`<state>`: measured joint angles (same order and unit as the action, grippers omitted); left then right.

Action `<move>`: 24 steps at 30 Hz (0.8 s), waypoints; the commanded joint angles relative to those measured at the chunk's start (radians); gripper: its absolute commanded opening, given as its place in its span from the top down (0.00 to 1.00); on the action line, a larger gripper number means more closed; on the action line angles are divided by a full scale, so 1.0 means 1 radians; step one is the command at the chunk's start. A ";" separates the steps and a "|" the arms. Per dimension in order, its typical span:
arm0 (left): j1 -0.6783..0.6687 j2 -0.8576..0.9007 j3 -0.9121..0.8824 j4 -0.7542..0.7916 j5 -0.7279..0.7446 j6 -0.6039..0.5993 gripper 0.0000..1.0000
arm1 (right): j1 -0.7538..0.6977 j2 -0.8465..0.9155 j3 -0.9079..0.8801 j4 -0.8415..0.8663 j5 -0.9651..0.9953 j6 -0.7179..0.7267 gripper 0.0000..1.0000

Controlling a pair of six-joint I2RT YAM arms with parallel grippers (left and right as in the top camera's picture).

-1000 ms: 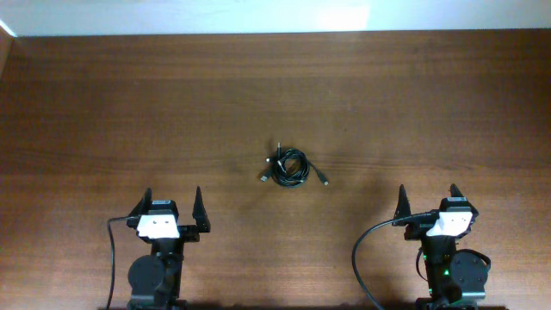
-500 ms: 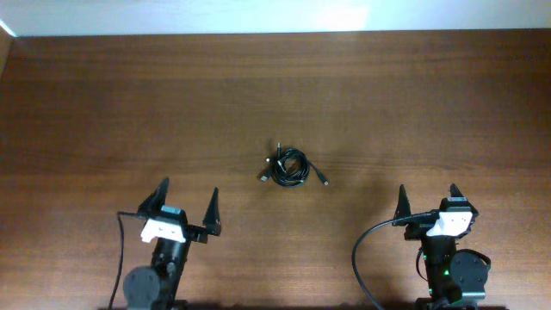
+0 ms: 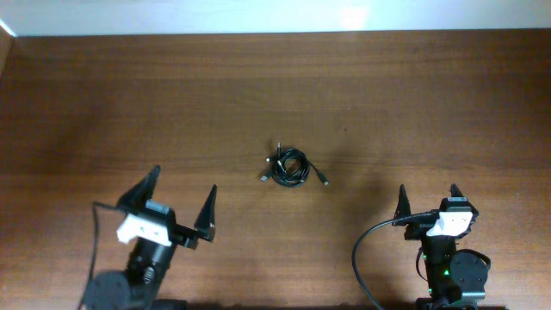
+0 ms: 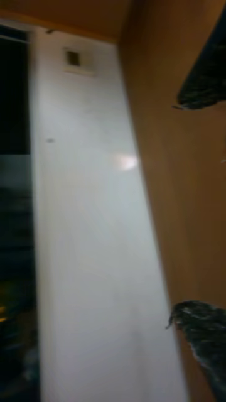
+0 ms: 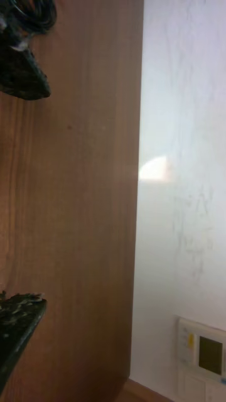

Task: Untangle cables
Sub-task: 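Move the left gripper forward over the black cable bundle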

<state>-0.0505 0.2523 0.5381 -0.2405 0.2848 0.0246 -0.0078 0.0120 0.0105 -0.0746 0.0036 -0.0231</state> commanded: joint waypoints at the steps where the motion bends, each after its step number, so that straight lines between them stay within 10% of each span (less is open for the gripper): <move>1: -0.005 0.281 0.343 -0.317 0.006 0.116 0.01 | -0.006 -0.008 -0.005 -0.007 0.016 0.002 0.02; 5: -0.006 0.569 0.632 -0.689 0.080 0.127 0.01 | -0.006 -0.008 -0.005 -0.007 0.016 0.002 0.02; 12: -0.010 0.848 0.689 -0.741 0.420 0.123 0.01 | -0.006 -0.008 -0.005 -0.006 0.015 0.002 0.02; 19: -0.115 1.104 0.689 -0.747 0.283 -0.006 0.01 | -0.003 -0.008 -0.005 0.092 -0.685 0.378 0.02; 24: -0.220 1.220 0.689 -0.729 0.158 -0.040 0.01 | -0.004 -0.008 -0.005 0.184 -0.800 0.627 0.02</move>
<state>-0.2111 1.4223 1.2102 -0.9836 0.5415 0.0399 -0.0078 0.0120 0.0101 0.0734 -0.6258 0.4046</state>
